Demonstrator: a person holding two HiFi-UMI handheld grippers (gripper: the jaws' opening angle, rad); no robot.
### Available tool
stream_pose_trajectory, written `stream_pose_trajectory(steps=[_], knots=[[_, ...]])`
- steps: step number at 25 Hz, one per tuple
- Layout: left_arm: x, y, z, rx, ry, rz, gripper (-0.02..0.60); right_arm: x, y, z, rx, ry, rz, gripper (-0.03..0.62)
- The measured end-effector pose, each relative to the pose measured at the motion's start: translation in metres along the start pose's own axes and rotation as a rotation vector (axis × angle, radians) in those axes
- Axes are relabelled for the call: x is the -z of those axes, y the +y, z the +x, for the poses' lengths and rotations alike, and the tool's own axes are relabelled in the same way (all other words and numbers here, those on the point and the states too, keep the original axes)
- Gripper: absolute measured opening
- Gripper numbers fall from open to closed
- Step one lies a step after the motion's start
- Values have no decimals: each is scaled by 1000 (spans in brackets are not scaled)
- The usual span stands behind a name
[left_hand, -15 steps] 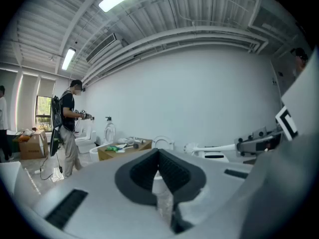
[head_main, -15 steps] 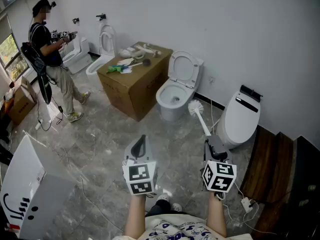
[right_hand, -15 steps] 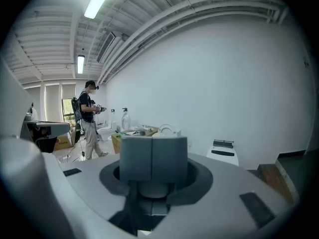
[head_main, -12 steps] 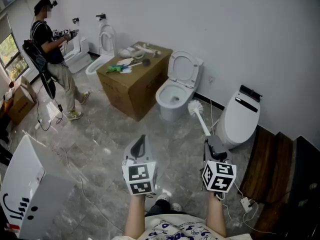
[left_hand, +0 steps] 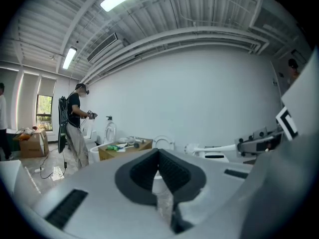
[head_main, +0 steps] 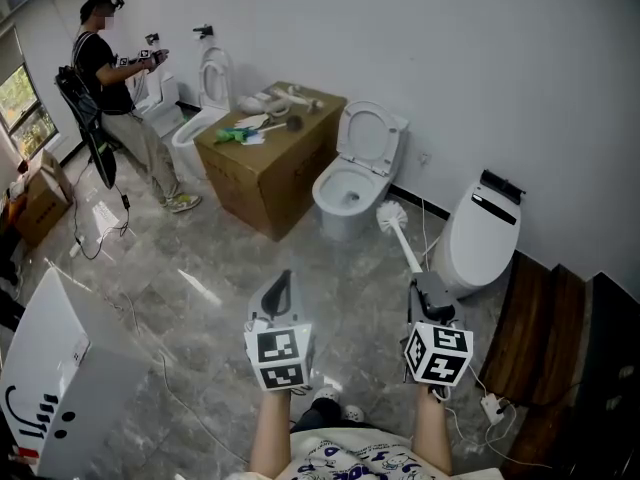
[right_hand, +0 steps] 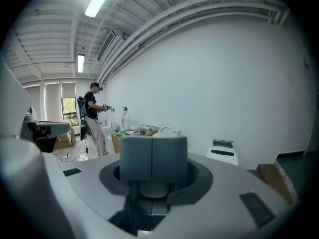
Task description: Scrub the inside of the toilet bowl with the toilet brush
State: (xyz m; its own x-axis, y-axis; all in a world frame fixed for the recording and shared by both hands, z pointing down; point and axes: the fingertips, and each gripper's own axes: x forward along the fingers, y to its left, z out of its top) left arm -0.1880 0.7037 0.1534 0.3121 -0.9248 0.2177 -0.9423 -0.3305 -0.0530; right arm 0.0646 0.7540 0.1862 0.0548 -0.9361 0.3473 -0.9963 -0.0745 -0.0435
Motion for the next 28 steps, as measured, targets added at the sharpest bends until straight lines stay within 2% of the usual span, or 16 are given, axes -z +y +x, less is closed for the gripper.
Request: stream_pose_trajectory(steps=[6, 18, 28], knots=[[0, 10, 4, 3, 1, -2, 2, -1, 11, 6, -12, -5, 24, 166], [12, 43, 33, 21, 19, 0, 2, 2, 34, 39, 17, 7, 27, 166], [25, 55, 61, 30, 58, -11, 2, 11, 33, 64, 36, 53, 28, 167]])
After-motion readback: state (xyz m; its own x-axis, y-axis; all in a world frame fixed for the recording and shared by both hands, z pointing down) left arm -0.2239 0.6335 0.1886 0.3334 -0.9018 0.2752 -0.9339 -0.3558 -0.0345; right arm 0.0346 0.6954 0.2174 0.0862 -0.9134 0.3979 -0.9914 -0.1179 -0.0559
